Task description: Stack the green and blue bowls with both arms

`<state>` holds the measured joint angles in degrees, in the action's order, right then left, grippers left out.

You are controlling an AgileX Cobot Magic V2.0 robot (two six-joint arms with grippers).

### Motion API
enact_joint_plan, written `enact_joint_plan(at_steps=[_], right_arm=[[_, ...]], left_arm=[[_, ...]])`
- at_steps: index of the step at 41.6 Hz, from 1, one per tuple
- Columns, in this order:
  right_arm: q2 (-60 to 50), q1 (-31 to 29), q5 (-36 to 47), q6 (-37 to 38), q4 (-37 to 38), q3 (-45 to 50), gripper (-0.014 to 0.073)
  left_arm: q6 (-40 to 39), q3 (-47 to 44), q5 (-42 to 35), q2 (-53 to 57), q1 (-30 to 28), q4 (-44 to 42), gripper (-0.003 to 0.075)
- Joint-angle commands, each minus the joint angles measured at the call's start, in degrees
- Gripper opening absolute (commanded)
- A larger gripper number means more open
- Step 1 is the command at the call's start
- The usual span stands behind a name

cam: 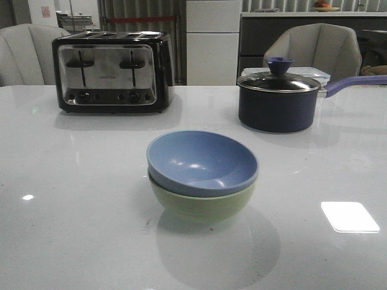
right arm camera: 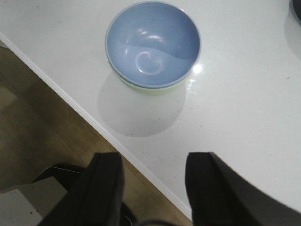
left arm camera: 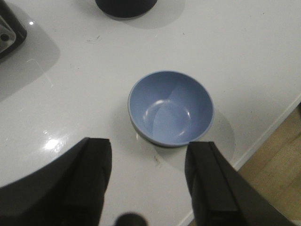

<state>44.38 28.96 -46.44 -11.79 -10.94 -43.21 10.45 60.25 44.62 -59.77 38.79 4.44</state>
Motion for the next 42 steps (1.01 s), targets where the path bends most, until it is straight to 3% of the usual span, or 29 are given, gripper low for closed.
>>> enact_joint_plan(at_steps=[1,16,28,35,42], right_arm=[[-0.47,-0.13,2.79,1.81,2.55,-1.64,0.0428],[-8.57,-0.13,-2.78,3.65,4.18,-0.29,0.0428],[-12.75,-0.13,-4.24,3.59,4.22,3.10,0.0421],[-12.75,-0.13,-4.39,3.59,4.22,3.10,0.0241],[-12.75,-0.13,-4.39,3.59,4.22,3.10,0.0063]], left_arm=[[-0.13,-3.18,-3.30,6.03,0.33,-1.10,0.0424],[-8.19,-15.76,-3.30,21.08,0.33,-7.80,0.0424],[-8.19,-17.33,-3.36,22.33,0.33,-7.80,0.0424],[-8.19,-17.33,-3.36,22.33,0.33,-7.80,0.0380],[-8.19,-17.33,-3.36,22.33,0.33,-7.80,0.0241]])
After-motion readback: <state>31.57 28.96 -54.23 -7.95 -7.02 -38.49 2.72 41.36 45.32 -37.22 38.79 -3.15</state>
